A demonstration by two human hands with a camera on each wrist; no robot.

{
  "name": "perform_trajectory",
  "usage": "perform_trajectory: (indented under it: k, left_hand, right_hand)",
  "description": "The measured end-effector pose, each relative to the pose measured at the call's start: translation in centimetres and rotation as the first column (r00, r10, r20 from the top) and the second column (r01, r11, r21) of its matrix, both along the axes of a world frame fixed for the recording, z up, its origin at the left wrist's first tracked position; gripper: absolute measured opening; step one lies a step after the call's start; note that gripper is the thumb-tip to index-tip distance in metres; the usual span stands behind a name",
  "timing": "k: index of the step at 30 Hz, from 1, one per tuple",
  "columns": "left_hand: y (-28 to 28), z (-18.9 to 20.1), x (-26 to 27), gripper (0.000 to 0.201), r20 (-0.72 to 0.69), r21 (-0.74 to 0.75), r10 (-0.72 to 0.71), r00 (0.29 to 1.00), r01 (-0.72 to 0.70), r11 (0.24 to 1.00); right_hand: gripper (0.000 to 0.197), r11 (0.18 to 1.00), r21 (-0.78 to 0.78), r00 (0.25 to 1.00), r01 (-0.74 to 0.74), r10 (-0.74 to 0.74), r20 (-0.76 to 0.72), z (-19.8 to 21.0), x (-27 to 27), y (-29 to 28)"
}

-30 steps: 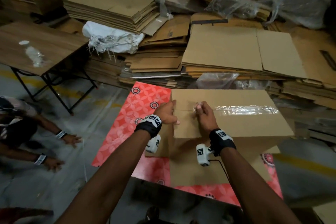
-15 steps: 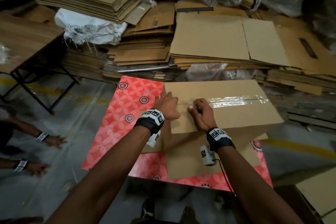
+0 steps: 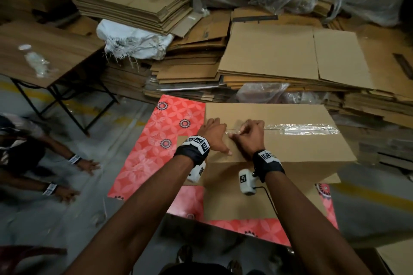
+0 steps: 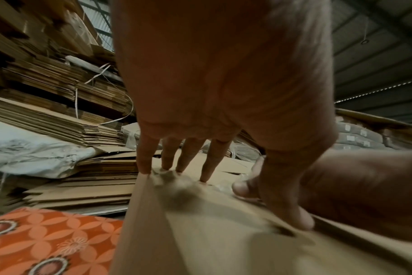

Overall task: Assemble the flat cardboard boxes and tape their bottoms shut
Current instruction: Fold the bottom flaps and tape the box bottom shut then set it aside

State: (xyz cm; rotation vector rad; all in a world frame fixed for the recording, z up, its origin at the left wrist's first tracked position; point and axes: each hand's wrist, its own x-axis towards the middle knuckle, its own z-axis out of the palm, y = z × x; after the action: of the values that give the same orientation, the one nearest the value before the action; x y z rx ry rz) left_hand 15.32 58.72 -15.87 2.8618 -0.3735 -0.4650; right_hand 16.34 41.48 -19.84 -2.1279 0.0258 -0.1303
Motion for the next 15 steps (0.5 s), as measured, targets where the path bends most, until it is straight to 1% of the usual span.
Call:
perform_trajectory:
  k: [2, 4, 6, 8, 10, 11, 15]
  left_hand:
    - [0.0, 0.0, -0.3, 0.1, 0.006, 0.004, 0.006, 1.0, -0.006, 1.0]
    - [0.1, 0.0, -0.4, 0.114, -0.029, 0.0, 0.017, 0.999, -0.017, 1.0]
    - [0.0, 0.0, -0.3, 0.118, -0.059, -0.004, 0.033, 0.998, -0.033, 0.999]
    - [-0.1, -0.1, -0.2, 0.119, -0.09, -0.011, 0.05, 0.995, -0.052, 0.999]
    - [0.0, -0.1, -0.2, 0.119, -0.101, -0.008, 0.065, 0.993, -0.066, 0.998]
    - [0.0, -0.1, -0.2, 0.119, -0.101, -0.001, 0.07, 0.992, -0.071, 0.998]
    - [1.0, -0.1, -0.2, 0.12, -0.089, 0.005, 0.084, 0.992, -0.084, 0.996]
  right_hand:
    - [0.054, 0.997, -0.056, 0.998, -0.052, 0.054, 0.026, 0.3, 0.3, 0.0]
    - [0.058, 0.975, -0.181, 0.991, -0.132, 0.135, 0.007, 0.3, 0.7, 0.0]
    - [0.044, 0.911, -0.355, 0.976, -0.213, 0.218, -0.024, 0.0, 0.8, 0.2]
    - [0.03, 0.861, -0.443, 0.962, -0.25, 0.274, -0.011, -0.1, 0.6, 0.3]
    - [0.021, 0.834, -0.482, 0.949, -0.268, 0.314, 0.015, 0.0, 0.4, 0.0]
    - [0.022, 0.828, -0.49, 0.945, -0.273, 0.325, 0.024, 0.1, 0.5, -0.3]
    - [0.038, 0.843, -0.442, 0.933, -0.305, 0.358, 0.039, 0.1, 0.9, -1.2]
